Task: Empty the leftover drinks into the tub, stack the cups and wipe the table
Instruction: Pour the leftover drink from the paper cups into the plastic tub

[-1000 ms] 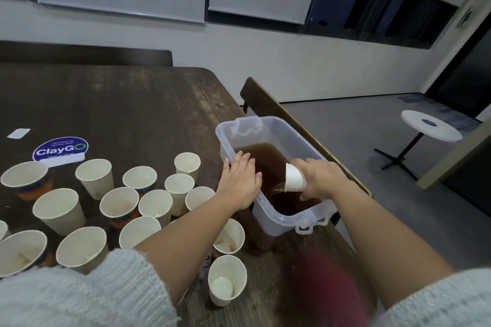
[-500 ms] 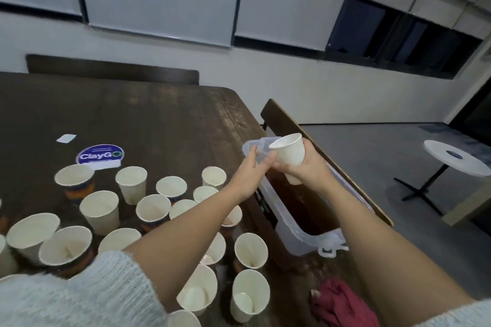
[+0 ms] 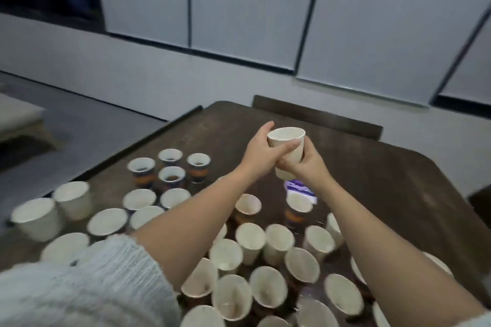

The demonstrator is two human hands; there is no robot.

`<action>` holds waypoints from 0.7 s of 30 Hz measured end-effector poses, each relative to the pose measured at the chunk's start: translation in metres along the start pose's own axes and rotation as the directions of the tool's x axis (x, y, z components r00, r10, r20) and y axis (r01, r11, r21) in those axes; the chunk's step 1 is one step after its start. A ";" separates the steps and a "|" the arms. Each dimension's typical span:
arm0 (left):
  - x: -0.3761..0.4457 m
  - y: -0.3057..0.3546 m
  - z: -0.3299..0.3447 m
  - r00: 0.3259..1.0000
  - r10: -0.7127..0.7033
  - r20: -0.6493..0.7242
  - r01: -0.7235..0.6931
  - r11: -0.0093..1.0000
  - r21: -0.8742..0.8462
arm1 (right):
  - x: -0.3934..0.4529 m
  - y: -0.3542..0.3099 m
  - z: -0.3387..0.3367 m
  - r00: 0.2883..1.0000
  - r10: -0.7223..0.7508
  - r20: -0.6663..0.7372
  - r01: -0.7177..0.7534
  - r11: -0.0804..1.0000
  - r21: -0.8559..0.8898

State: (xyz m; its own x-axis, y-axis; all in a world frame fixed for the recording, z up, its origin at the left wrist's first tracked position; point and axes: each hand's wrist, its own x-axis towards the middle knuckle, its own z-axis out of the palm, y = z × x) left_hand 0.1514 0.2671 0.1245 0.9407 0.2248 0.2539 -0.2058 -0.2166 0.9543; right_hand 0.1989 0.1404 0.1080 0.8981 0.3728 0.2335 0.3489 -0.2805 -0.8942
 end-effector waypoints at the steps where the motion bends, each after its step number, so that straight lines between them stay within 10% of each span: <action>1: 0.004 -0.003 -0.033 0.999 0.002 -0.042 0.000 0.999 0.034 | 0.012 -0.009 0.029 0.999 -0.016 0.045 0.015 1.000 0.025; 12: 0.015 -0.085 -0.322 0.967 -0.110 -0.229 0.198 0.891 0.408 | 0.098 -0.065 0.318 0.922 -0.018 0.386 0.014 1.000 0.013; 21: 0.023 -0.191 -0.381 0.919 -0.387 -0.070 0.310 0.603 0.735 | 0.137 0.000 0.388 0.858 0.228 0.460 0.051 0.853 -0.519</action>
State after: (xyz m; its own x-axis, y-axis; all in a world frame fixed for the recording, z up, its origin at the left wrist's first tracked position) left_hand 0.1097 0.6755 0.0084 0.9256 0.3573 -0.1246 0.3656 -0.7595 0.5381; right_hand 0.2182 0.5341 -0.0085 0.7271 0.6628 -0.1790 0.4828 -0.6790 -0.5530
